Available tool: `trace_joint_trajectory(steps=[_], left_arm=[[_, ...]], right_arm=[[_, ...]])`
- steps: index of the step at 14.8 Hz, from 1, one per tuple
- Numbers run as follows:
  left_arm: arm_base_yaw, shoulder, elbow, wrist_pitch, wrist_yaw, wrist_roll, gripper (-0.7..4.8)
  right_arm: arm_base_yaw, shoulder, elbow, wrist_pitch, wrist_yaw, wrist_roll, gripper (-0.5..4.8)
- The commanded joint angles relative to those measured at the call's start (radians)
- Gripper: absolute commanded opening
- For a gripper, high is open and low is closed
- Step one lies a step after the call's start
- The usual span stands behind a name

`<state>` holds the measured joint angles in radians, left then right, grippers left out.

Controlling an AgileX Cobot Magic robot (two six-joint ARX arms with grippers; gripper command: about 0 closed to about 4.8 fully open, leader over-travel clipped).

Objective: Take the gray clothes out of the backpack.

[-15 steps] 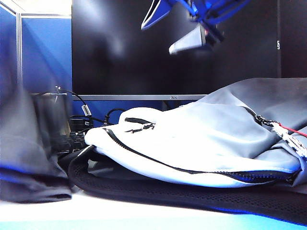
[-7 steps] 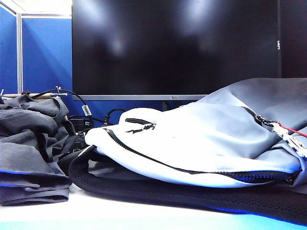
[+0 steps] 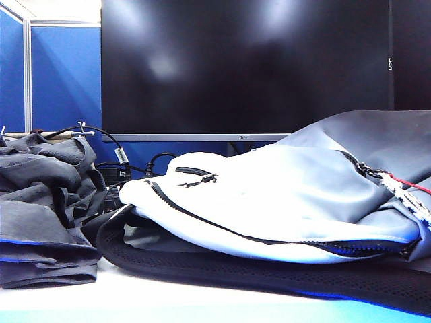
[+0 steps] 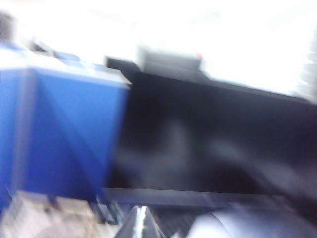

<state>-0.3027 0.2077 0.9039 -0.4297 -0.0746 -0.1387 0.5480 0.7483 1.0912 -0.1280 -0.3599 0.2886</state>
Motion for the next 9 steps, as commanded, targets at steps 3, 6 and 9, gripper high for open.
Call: trace_joint_trajectory(steps=[3, 6, 9], left_arm=[[0.002, -0.204, 0.018, -0.207, 0.111, -0.055, -0.06], [0.002, -0.203, 0.010, -0.341, 0.280, -0.052, -0.06], [0.002, -0.203, -0.024, -0.320, 0.340, -0.058, -0.06]], right_arm=[[0.014, -0.203, -0.055, -0.139, 0.125, -0.001, -0.08], [0.014, -0.389, -0.209, -0.175, 0.135, -0.005, -0.08], [0.013, -0.620, -0.399, -0.184, 0.210, -0.045, -0.08]])
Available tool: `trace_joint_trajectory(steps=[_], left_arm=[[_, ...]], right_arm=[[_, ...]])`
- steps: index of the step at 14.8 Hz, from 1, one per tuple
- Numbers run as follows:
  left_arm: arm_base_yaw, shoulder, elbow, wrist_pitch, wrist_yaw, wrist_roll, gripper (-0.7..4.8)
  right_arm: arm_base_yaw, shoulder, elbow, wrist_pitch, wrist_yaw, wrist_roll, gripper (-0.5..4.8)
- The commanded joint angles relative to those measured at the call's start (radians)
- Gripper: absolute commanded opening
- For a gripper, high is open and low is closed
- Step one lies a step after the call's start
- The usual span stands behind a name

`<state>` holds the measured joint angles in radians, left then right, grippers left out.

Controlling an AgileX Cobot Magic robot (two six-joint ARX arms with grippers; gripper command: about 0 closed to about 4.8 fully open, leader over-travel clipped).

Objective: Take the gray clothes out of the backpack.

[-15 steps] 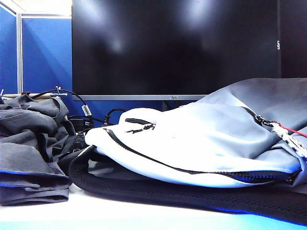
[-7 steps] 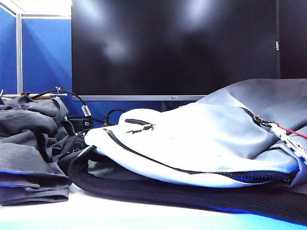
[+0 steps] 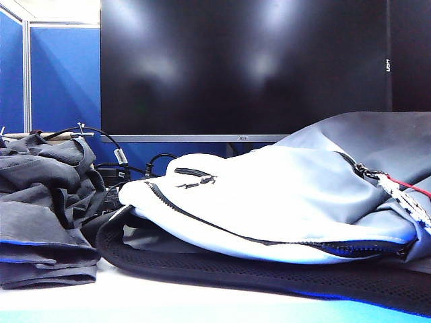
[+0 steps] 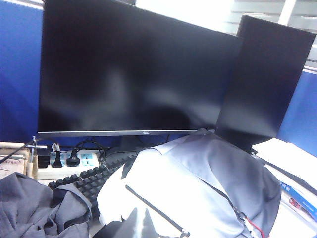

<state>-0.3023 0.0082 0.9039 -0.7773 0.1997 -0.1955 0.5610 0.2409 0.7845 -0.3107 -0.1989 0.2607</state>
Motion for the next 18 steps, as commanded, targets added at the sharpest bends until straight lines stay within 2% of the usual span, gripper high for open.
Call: trace_joint_trajectory(steps=[1, 3, 4, 5, 8, 9, 10, 11, 14, 16, 18], left_arm=[[0.001, -0.004, -0.053, 0.050, 0.120, -0.020, -0.06], [0.001, -0.004, -0.135, 0.134, 0.207, -0.077, -0.06], [0.001, 0.000, -0.231, 0.247, 0.239, -0.140, -0.06], [0.001, 0.000, -0.296, 0.325, 0.238, -0.160, -0.06], [0.001, 0.000, -0.501, 0.491, 0.154, -0.166, -0.06], [0.001, 0.000, -0.545, 0.492, 0.127, -0.243, -0.05], [0.001, 0.000, -0.576, 0.490, 0.127, -0.387, -0.05], [0.001, 0.000, -0.594, 0.474, 0.130, -0.492, -0.05], [0.001, -0.001, -0.597, 0.354, 0.137, -0.489, -0.05], [0.001, -0.001, -0.597, 0.340, 0.136, -0.489, -0.05], [0.001, -0.001, -0.597, 0.340, 0.136, -0.489, -0.05]], right_arm=[[0.000, -0.180, -0.145, 0.005, 0.055, -0.017, -0.08], [-0.003, -0.238, -0.218, 0.006, 0.073, 0.010, -0.08], [-0.004, -0.224, -0.257, 0.013, 0.097, 0.007, -0.08], [-0.007, -0.220, -0.307, 0.070, 0.107, -0.005, -0.08], [-0.007, -0.220, -0.523, 0.278, 0.349, -0.028, -0.07], [-0.006, -0.222, -0.574, 0.282, 0.362, -0.028, -0.07], [-0.006, -0.222, -0.612, 0.260, 0.361, -0.029, -0.08], [-0.005, -0.222, -0.637, 0.211, 0.350, -0.023, -0.08], [-0.005, -0.222, -0.657, -0.034, 0.348, -0.024, -0.08], [-0.005, -0.222, -0.657, -0.190, 0.347, -0.025, -0.07], [-0.005, -0.222, -0.657, -0.274, 0.346, -0.021, -0.07]])
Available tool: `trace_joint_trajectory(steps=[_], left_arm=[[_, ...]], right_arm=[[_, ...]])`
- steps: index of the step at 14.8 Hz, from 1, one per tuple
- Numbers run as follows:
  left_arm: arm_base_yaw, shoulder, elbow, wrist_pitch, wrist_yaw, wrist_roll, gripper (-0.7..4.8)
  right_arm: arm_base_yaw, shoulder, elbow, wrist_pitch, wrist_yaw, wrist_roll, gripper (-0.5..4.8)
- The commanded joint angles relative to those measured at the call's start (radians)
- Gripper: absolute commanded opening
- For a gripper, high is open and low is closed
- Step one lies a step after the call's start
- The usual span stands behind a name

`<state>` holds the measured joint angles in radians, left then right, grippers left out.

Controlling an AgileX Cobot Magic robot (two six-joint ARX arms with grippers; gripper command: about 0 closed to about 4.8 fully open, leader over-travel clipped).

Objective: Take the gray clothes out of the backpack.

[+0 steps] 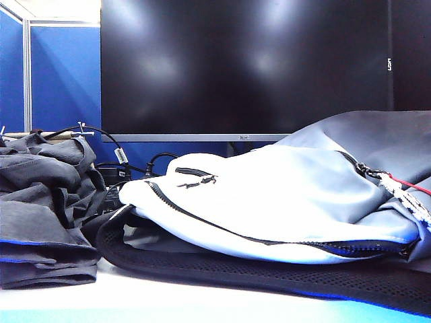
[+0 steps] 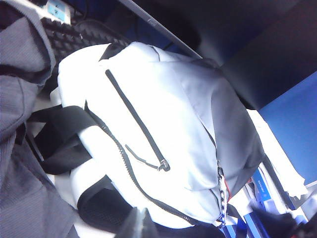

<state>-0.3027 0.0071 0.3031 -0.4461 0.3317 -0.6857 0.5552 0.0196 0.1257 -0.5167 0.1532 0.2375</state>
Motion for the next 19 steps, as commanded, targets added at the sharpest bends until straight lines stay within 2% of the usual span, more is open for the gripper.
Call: trace_joint_trajectory(steps=[1, 4, 5, 7, 8, 10, 11, 13, 17, 19], left_arm=[[0.001, 0.000, 0.004, 0.009, 0.004, 0.001, -0.05], [0.023, -0.004, 0.004, 0.005, 0.010, 0.025, -0.05], [0.058, -0.004, 0.004, 0.005, -0.004, 0.140, -0.05], [0.122, -0.004, 0.003, 0.030, -0.075, 0.270, -0.05], [0.135, -0.004, 0.001, 0.053, -0.104, 0.328, -0.05], [0.138, -0.004, 0.000, 0.090, -0.169, 0.502, -0.05], [0.138, -0.004, -0.001, 0.092, -0.245, 0.600, -0.05], [0.138, -0.004, -0.018, 0.117, -0.332, 0.607, -0.05], [0.138, -0.004, -0.177, 0.395, -0.328, 0.599, -0.05], [0.138, -0.004, -0.227, 0.477, -0.333, 0.599, -0.06]], right_arm=[[0.000, -0.001, 0.002, -0.064, -0.005, 0.001, -0.07], [0.000, -0.001, 0.002, -0.059, -0.005, 0.001, -0.07], [0.000, -0.001, 0.002, -0.059, -0.005, 0.001, -0.07], [0.000, -0.001, 0.002, -0.059, -0.005, 0.001, -0.07], [0.000, -0.001, 0.002, -0.059, -0.004, 0.001, -0.07], [0.000, -0.001, 0.002, -0.059, 0.002, 0.001, -0.07], [0.000, -0.001, 0.002, -0.059, 0.002, 0.001, -0.07], [0.000, -0.001, 0.002, -0.059, 0.002, 0.001, -0.07], [0.000, -0.001, 0.002, -0.059, 0.002, 0.001, -0.07], [0.000, -0.001, 0.002, -0.059, 0.002, 0.001, -0.07]])
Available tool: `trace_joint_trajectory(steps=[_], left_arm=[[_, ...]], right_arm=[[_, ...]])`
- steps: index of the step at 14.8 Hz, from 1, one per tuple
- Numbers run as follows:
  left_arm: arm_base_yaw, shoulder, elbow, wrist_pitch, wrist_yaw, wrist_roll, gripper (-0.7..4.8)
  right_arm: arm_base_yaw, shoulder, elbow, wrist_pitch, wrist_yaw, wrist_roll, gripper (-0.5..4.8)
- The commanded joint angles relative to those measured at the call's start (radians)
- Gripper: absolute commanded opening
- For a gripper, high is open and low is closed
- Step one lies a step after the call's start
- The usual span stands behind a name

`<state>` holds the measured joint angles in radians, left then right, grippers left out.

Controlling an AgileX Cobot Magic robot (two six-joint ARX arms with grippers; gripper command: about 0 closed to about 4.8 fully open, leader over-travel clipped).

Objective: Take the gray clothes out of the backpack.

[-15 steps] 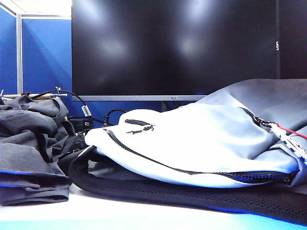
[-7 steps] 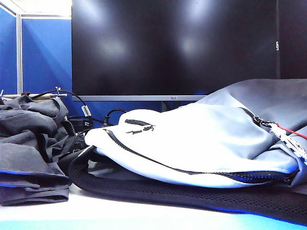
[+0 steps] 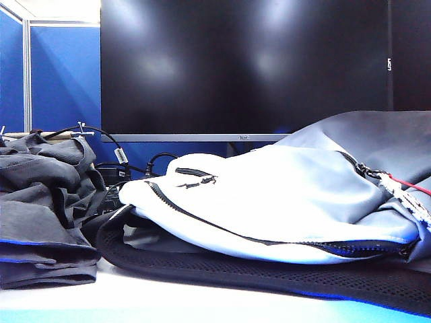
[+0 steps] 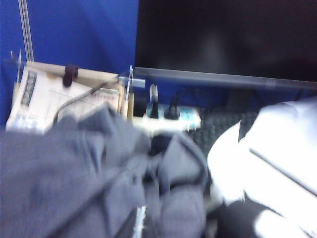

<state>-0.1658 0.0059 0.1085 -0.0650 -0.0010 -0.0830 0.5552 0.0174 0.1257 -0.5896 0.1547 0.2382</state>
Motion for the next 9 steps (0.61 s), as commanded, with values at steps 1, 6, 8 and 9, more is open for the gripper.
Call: trace_joint_trajectory(steps=[1, 6, 8, 9], left_arm=[[-0.001, -0.003, -0.049, 0.119, 0.000, -0.003, -0.06], [-0.011, -0.003, -0.101, 0.120, -0.026, -0.002, -0.05], [-0.011, -0.003, -0.101, 0.116, -0.027, 0.004, -0.05], [-0.011, -0.003, -0.101, 0.114, -0.052, 0.005, -0.05]], right_arm=[[0.000, 0.001, 0.002, 0.014, 0.001, 0.000, -0.07], [0.000, 0.001, 0.002, 0.014, 0.001, 0.000, -0.07], [0.000, 0.001, 0.002, 0.014, 0.001, 0.000, -0.07], [0.000, 0.001, 0.002, 0.014, 0.001, 0.000, -0.07]])
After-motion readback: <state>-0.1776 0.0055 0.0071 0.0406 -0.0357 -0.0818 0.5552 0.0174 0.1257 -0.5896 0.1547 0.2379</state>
